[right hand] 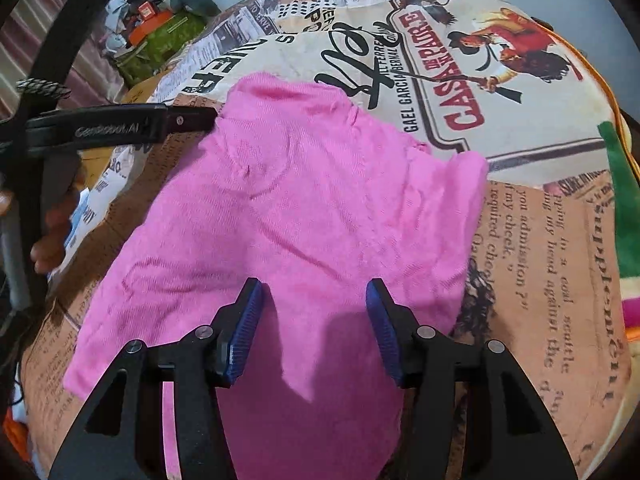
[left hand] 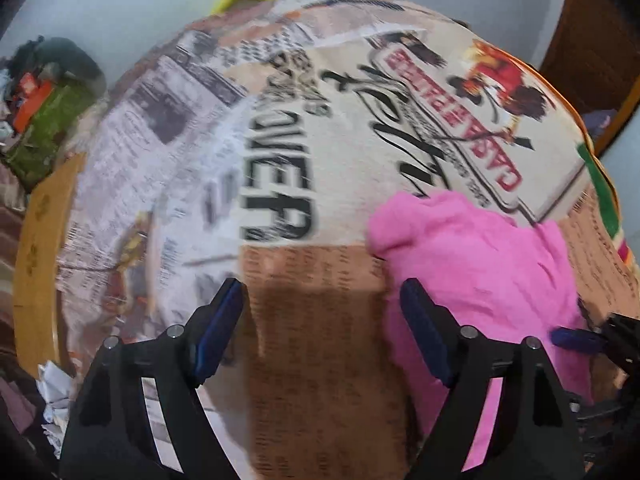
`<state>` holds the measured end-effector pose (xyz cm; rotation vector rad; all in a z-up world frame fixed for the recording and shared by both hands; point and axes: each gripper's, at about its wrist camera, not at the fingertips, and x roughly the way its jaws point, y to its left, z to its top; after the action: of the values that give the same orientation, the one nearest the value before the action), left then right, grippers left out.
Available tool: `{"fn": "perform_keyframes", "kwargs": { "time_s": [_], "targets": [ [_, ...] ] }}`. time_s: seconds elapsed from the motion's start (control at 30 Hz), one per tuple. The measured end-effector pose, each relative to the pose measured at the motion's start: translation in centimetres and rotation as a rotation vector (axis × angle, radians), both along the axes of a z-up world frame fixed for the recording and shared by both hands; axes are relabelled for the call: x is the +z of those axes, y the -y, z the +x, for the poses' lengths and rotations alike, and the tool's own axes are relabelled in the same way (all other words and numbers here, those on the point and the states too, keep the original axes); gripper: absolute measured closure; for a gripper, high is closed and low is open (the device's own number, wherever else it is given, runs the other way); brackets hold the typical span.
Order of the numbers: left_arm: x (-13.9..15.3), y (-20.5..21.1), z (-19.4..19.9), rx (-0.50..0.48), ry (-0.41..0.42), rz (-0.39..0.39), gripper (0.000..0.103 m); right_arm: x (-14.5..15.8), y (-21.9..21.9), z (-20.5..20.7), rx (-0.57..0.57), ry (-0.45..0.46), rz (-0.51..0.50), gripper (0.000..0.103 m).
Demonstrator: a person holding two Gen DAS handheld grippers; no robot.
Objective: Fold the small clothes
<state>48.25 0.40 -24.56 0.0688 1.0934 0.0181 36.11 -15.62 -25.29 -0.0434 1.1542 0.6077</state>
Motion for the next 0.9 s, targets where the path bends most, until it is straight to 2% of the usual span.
{"fn": "perform_keyframes", "kwargs": {
  "time_s": [0.1, 0.23, 0.33, 0.53, 0.63, 0.67, 0.77, 0.9],
  "targets": [
    [1.7, -1.1, -0.8, 0.005, 0.038, 0.003, 0.022, 1.4, 1.0, -0.9, 0.015, 0.015, -0.013, 0.053],
    [4.3, -1.1, -3.1, -0.032, 0.066, -0.039, 0.022, 3.2, 2.7, -1.7, -0.003, 0.074, -0.027, 0.041],
    [4.9, 0.0, -4.6, -0.071, 0.050, -0.064, 0.019, 4.1, 4.4, -1.6, -0.053, 0.093, -0.012, 0.033],
    [2.8, 3.2, -6.0, -0.134, -0.053, -0.124, 0.019, 2.7, 5.5, -0.2, -0.131, 0.028, 0.018, 0.033],
    [1.1, 4.0, -5.7, -0.128, -0.107, -0.143, 0.019, 1.5, 5.0, 0.9, -0.150, -0.007, 0.013, 0.033],
    [0.5, 4.2, -5.3, -0.124, -0.127, -0.171, 0.019, 1.2, 4.8, 1.2, -0.147, -0.023, 0.023, 0.033],
    [-0.3, 4.7, -4.7, -0.124, -0.146, -0.205, 0.019, 0.3, 4.0, 1.8, -0.137, -0.048, 0.020, 0.033],
    [-1.0, 5.2, -3.7, -0.137, -0.153, -0.207, 0.019, -0.7, 3.0, 2.4, -0.111, -0.052, 0.008, 0.033]
  ]
}}
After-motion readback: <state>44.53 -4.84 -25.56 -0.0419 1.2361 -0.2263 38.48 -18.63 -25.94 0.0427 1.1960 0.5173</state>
